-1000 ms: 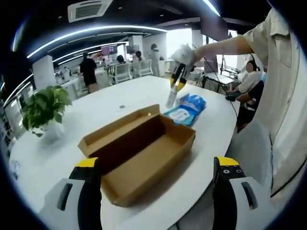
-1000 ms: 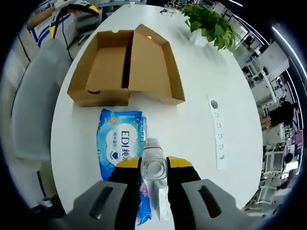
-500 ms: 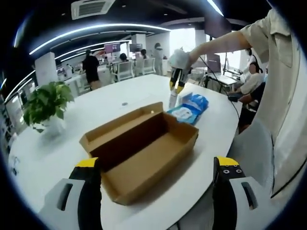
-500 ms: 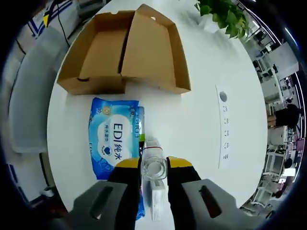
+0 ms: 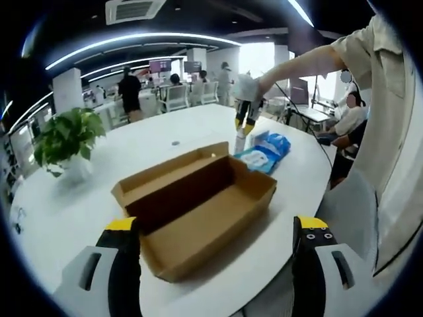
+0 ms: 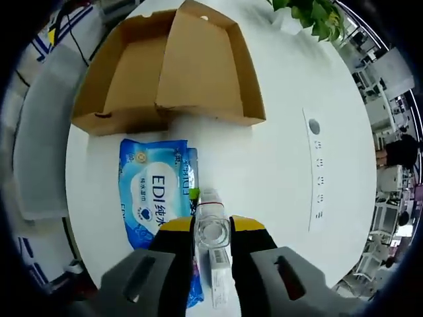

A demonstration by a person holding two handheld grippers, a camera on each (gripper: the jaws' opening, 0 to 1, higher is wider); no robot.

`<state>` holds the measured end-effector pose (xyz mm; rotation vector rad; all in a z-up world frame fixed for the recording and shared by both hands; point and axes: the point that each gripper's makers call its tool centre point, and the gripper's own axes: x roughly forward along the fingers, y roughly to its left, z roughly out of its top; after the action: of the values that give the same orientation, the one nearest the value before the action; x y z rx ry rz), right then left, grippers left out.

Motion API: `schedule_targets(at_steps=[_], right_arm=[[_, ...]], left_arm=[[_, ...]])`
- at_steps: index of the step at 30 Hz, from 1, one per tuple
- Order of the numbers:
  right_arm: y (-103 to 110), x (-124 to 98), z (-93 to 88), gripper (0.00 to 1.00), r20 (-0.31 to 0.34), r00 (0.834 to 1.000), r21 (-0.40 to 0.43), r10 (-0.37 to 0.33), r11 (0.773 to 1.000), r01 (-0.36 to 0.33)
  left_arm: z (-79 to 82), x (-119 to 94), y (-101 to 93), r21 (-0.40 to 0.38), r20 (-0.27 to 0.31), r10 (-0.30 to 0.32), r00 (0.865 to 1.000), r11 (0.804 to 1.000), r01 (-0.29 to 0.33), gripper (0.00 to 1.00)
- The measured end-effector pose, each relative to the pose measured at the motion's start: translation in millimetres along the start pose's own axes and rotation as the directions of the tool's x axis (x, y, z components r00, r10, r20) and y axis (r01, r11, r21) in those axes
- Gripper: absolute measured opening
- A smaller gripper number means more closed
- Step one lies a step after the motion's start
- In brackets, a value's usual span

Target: Operate the shoe box by opening the lid, removing the specified soft item, and placing it in the target area until the item is outside and the box remains undamaged.

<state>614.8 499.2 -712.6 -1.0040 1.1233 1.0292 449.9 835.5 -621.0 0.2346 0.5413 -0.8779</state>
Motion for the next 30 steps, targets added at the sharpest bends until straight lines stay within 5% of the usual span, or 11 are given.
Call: schedule_targets(at_steps=[30], right_arm=[[-15.6,-2.5,5.2,0.22,0.019,0.999,-0.02,-0.041,0.999,0.041]], left_arm=[[-16.0,-0.6,19.2,-0.033,-0.026,0.061,0.998,0.998,-0.062,0.92]])
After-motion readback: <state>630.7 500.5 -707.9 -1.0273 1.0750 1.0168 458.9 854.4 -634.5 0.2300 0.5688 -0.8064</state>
